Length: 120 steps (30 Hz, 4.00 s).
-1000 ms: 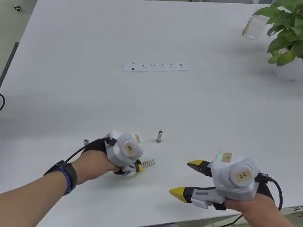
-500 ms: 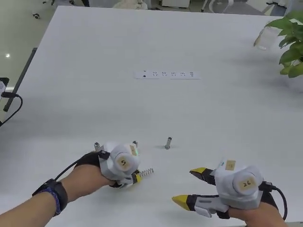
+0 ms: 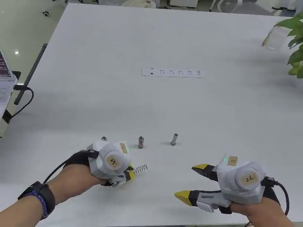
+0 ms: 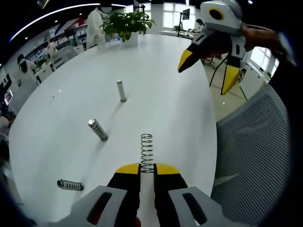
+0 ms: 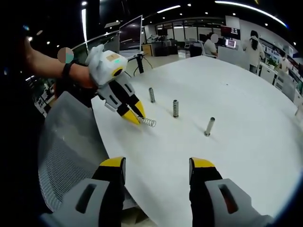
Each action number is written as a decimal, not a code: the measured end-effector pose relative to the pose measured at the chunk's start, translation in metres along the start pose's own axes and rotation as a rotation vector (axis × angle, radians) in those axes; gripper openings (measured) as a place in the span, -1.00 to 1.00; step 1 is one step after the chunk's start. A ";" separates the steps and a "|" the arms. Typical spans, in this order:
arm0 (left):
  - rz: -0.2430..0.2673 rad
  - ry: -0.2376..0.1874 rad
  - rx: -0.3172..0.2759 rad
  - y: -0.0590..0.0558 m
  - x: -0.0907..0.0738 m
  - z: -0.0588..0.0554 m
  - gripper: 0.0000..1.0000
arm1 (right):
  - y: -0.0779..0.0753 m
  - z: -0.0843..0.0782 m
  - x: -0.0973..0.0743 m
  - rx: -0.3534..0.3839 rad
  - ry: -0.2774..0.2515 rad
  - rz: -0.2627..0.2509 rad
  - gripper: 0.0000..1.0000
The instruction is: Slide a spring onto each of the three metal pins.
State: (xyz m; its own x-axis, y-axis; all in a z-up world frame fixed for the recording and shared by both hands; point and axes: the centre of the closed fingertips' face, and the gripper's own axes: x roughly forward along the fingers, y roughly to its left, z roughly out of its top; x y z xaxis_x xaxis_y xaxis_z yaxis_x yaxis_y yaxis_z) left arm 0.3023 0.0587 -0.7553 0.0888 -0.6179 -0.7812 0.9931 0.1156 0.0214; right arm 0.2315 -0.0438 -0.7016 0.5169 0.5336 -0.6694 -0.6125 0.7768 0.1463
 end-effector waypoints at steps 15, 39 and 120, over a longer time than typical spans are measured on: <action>0.036 -0.028 0.016 -0.008 -0.022 0.004 -0.95 | 0.008 0.013 0.010 -0.035 -0.007 0.049 0.00; 0.018 -0.069 0.074 -0.045 -0.041 0.018 -0.95 | 0.042 0.026 0.030 -0.103 -0.016 0.194 -0.24; -0.052 -0.161 0.166 -0.072 -0.037 0.060 -0.96 | 0.079 0.047 0.031 -0.560 0.146 0.352 -0.81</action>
State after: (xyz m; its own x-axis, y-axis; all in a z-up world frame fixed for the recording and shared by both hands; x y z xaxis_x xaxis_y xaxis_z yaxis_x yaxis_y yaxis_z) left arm 0.2319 0.0263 -0.6902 0.0351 -0.7376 -0.6744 0.9945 -0.0411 0.0967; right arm 0.2270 0.0501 -0.6759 0.1683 0.6420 -0.7480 -0.9672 0.2539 0.0003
